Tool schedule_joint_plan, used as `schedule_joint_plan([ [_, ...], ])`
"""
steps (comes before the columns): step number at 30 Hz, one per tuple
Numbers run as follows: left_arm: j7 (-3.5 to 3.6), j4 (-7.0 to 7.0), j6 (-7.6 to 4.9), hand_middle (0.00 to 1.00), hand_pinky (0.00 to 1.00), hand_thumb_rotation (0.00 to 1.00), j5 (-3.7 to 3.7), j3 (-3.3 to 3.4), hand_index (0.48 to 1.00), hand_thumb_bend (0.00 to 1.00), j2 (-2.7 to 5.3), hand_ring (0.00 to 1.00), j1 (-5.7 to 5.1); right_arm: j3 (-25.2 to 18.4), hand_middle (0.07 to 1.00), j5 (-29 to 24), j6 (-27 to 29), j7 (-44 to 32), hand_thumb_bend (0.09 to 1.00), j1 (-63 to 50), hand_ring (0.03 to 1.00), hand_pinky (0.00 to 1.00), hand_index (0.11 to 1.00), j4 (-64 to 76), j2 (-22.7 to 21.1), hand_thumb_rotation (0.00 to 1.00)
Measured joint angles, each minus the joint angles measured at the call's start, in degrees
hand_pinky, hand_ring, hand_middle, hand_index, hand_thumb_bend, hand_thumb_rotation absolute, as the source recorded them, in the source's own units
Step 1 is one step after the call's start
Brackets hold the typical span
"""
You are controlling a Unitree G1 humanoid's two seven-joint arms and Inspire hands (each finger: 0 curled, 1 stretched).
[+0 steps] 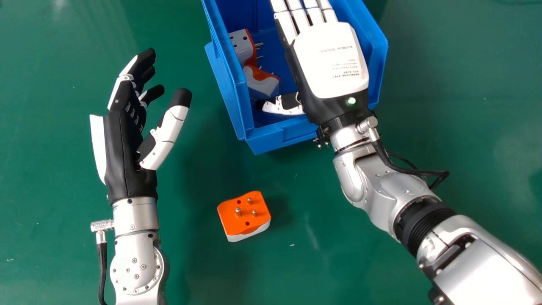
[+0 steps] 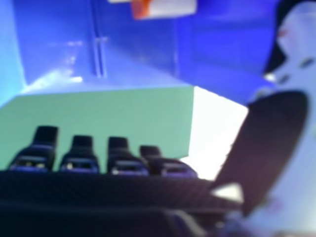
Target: Pick all objects and put in blue box
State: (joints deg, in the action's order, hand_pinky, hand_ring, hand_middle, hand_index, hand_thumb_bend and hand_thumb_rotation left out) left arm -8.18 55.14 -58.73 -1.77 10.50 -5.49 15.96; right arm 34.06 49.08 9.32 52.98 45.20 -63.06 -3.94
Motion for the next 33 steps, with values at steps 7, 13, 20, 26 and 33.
schedule_joint_plan([
  [7, 0.44, -0.13, -0.05, 0.87, 0.8, 0.52, 0.15, 0.0, 0.804, 0.76, 0.0, 0.87, -0.1, -2.46, 1.0, -1.3, -0.02, 1.18, 0.793, -3.62, 1.0, 1.0, 1.0, 8.32, -0.97, 0.27],
  [13, 0.79, -0.28, -0.07, 0.87, 0.8, 0.52, 0.37, 0.0, 0.807, 0.76, -0.01, 0.87, -0.41, -3.79, 1.0, -1.41, -0.26, 1.63, 0.779, -10.04, 1.0, 0.96, 1.0, 19.27, -2.02, 0.28],
  [20, 0.96, -0.62, -0.05, 0.87, 0.8, 0.52, 0.53, 0.02, 0.806, 0.77, 0.0, 0.87, -0.98, -5.26, 1.0, -1.46, -1.49, 1.39, 0.762, -17.07, 1.0, 0.95, 1.0, 29.41, -1.88, 0.32],
  [26, 0.75, -0.98, -0.05, 0.87, 0.8, 0.53, 0.4, 0.01, 0.804, 0.77, 0.0, 0.87, -1.55, -6.95, 1.0, -1.75, -2.95, -2.61, 0.753, -23.67, 1.0, 0.93, 1.0, 39.96, -2.17, 0.33],
  [33, 0.75, -1.74, -0.02, 0.87, 0.81, 0.52, 0.37, -0.02, 0.803, 0.76, 0.0, 0.88, -2.12, -9.51, 1.0, -1.5, -8.34, -9.46, 0.759, -33.36, 1.0, 0.89, 1.0, 53.91, -2.0, 0.38],
])
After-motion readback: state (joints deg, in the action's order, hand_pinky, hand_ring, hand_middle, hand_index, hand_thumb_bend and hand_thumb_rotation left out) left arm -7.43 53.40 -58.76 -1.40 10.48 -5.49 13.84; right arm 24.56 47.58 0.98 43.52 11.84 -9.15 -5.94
